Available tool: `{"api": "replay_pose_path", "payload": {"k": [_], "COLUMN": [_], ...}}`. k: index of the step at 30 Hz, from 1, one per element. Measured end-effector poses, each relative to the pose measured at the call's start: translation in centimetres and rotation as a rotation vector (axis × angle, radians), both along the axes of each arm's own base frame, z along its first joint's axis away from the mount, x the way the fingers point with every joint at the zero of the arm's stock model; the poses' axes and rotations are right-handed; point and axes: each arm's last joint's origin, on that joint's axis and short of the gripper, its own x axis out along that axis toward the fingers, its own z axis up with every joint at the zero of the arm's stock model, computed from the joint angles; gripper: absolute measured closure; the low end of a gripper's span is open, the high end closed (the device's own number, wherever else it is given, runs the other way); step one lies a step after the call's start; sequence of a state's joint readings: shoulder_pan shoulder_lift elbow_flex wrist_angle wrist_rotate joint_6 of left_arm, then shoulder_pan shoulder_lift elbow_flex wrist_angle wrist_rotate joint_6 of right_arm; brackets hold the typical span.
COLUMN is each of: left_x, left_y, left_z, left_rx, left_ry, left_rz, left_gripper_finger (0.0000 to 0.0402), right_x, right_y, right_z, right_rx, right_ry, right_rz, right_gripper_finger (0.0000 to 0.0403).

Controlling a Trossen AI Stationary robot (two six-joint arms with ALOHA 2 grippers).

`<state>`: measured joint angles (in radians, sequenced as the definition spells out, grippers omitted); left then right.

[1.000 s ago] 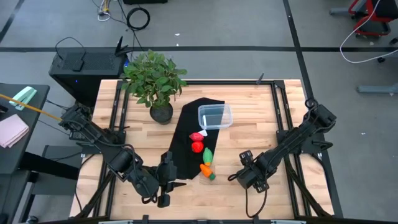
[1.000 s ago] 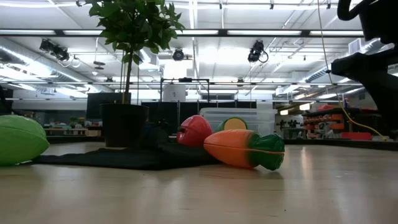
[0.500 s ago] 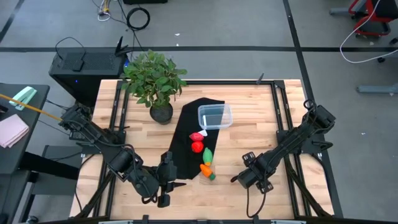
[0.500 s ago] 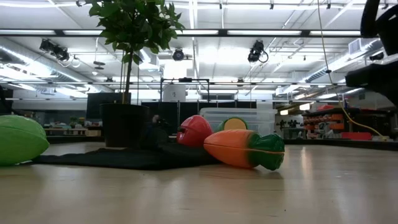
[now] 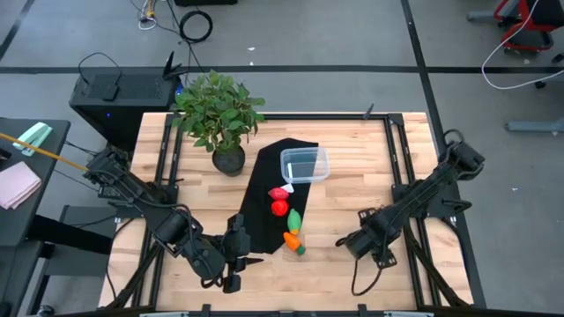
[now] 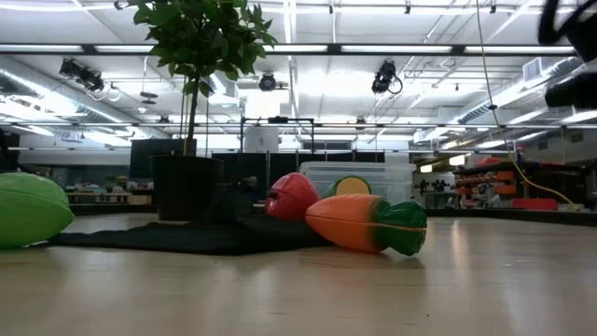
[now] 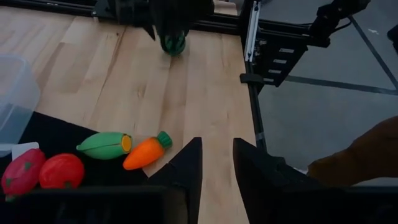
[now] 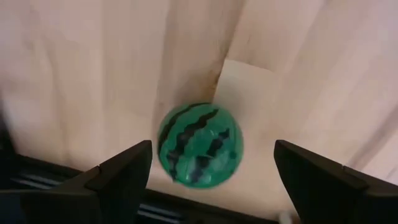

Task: Pick and placing Produce into tupperware
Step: Put the watermelon into the transparent bin

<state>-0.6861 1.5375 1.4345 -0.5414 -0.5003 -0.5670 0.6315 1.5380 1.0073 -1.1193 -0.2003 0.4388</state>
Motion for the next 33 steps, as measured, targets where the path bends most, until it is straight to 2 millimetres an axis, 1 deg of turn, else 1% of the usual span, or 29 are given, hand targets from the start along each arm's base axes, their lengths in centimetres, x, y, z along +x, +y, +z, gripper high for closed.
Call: {"api": "replay_pose_path", "payload": {"k": [3, 5, 8, 11, 15, 19, 27, 33], "left_x": [0.0, 0.0, 0.0, 0.0, -0.1, 0.0, 0.3, 0.4], "left_y": [0.0, 0.0, 0.0, 0.0, 0.0, 0.1, 0.4, 0.6], "left_z": [0.0, 0.0, 0.0, -0.1, -0.1, -0.1, -0.1, -0.1], "left_rx": [0.003, 0.003, 0.003, -0.001, -0.009, -0.009, -0.009, -0.013], "left_ry": [0.004, 0.004, 0.004, 0.006, 0.010, 0.010, 0.009, 0.010], "left_rz": [0.000, 0.000, 0.000, 0.003, 0.010, 0.011, 0.025, 0.034], "left_gripper_finger": [0.0305, 0.0305, 0.0303, 0.0301, 0.0302, 0.0301, 0.0303, 0.0299], "right_x": [-0.7, -1.5, -3.3, -5.1, -6.5, -7.0, -7.7, -8.0], "right_y": [-0.7, -1.3, -2.1, -2.2, -1.4, -0.2, 1.7, 3.2], "right_z": [1.9, 2.4, 2.1, 1.5, 1.5, 1.5, -0.1, -0.9], "right_rx": [0.011, 0.011, 0.013, 0.037, 0.094, 0.144, 0.064, 0.088], "right_ry": [-0.082, -0.104, -0.071, -0.016, -0.027, -0.057, -0.041, -0.023], "right_rz": [-0.084, -0.160, -0.256, -0.315, -0.368, -0.394, -0.324, -0.298], "right_gripper_finger": [0.0060, 0.0060, 0.0060, 0.0066, 0.0078, 0.0086, 0.0085, 0.0084]}}
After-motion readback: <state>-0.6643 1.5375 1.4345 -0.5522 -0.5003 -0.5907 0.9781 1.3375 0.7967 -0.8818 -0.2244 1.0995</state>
